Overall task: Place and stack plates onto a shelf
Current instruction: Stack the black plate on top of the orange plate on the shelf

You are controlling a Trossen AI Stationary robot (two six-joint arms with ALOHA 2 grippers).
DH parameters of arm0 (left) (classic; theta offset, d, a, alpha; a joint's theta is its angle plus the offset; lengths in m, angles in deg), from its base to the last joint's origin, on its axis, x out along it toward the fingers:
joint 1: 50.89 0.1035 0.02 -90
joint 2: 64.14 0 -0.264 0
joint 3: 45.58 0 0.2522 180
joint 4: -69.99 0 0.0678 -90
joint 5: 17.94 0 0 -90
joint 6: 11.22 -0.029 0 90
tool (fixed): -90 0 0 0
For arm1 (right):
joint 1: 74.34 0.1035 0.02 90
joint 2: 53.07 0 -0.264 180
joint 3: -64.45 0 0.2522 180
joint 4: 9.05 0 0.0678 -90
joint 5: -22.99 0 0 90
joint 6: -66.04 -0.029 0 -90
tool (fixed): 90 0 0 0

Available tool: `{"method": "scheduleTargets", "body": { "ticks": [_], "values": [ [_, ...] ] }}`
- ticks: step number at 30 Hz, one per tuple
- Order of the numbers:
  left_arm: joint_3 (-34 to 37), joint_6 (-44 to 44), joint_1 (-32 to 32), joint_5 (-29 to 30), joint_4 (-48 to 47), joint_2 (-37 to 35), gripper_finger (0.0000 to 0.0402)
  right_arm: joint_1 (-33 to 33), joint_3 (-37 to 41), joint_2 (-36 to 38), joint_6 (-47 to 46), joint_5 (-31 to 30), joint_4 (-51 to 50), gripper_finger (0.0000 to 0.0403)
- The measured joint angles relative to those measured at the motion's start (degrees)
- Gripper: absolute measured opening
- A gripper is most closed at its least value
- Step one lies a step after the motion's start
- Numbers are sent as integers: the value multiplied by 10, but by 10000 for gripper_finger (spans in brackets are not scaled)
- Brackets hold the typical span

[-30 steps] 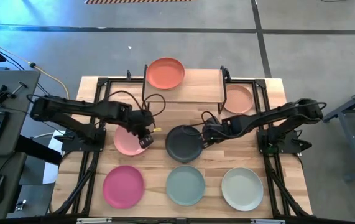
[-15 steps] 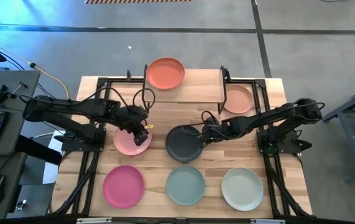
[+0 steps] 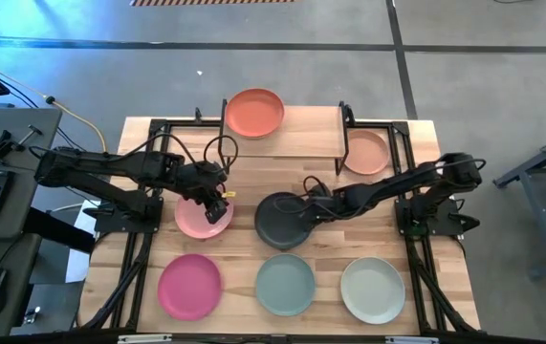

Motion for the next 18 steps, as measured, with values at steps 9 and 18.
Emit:
{"method": "scheduleTargets", "body": {
  "ticks": [9,18],
  "values": [
    [0,-6,0,10,0,0,74,-12,0,-12,10,0,13,81],
    [0,-6,0,12,0,0,74,-31,0,-24,27,10,20,81]
  ]
}}
